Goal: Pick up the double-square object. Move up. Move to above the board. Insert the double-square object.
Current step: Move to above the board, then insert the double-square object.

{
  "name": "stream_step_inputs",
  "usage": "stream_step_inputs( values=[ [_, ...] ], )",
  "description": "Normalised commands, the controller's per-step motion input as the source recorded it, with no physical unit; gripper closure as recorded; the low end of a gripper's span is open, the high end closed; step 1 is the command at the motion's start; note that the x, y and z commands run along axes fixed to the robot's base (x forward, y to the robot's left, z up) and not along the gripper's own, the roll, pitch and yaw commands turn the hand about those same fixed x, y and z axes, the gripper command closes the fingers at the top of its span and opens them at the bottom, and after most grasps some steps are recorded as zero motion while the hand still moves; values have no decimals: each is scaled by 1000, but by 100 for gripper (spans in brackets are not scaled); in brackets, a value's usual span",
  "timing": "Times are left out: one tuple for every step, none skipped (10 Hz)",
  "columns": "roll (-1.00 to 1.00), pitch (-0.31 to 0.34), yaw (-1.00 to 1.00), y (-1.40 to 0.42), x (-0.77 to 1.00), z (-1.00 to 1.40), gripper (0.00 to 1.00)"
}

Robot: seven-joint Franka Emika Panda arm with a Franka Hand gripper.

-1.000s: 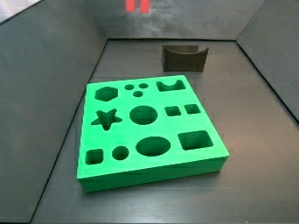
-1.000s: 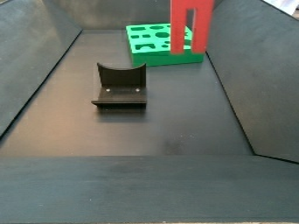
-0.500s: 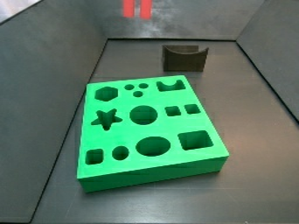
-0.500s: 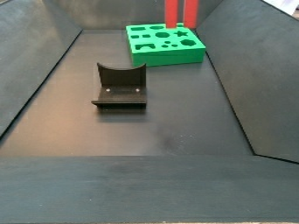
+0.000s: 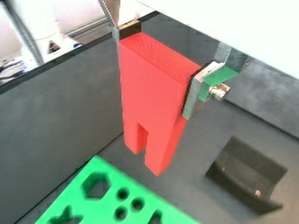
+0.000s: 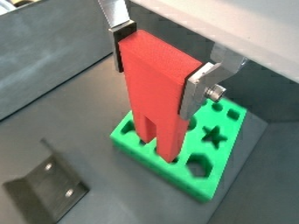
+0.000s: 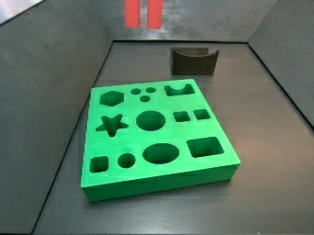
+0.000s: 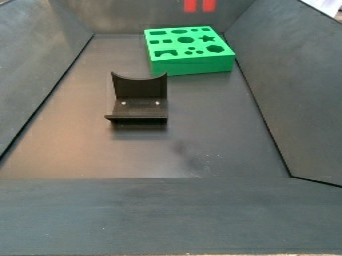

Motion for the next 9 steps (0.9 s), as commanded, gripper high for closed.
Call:
stream_step_inputs(
  values=[
    [2,87,0,-1000,56,187,100],
    [-7,99,6,-1000,69,190,100],
    [-1,113,7,-1000,101,194,100],
    [0,118,9,-775,97,154,100],
    [14,114,3,-420,88,95,100],
    [14,107,5,-288,77,69,100],
    [0,0,0,20,0,0,100],
    [0,0,0,20,0,0,100],
    [0,0,0,17,0,0,100]
  ],
)
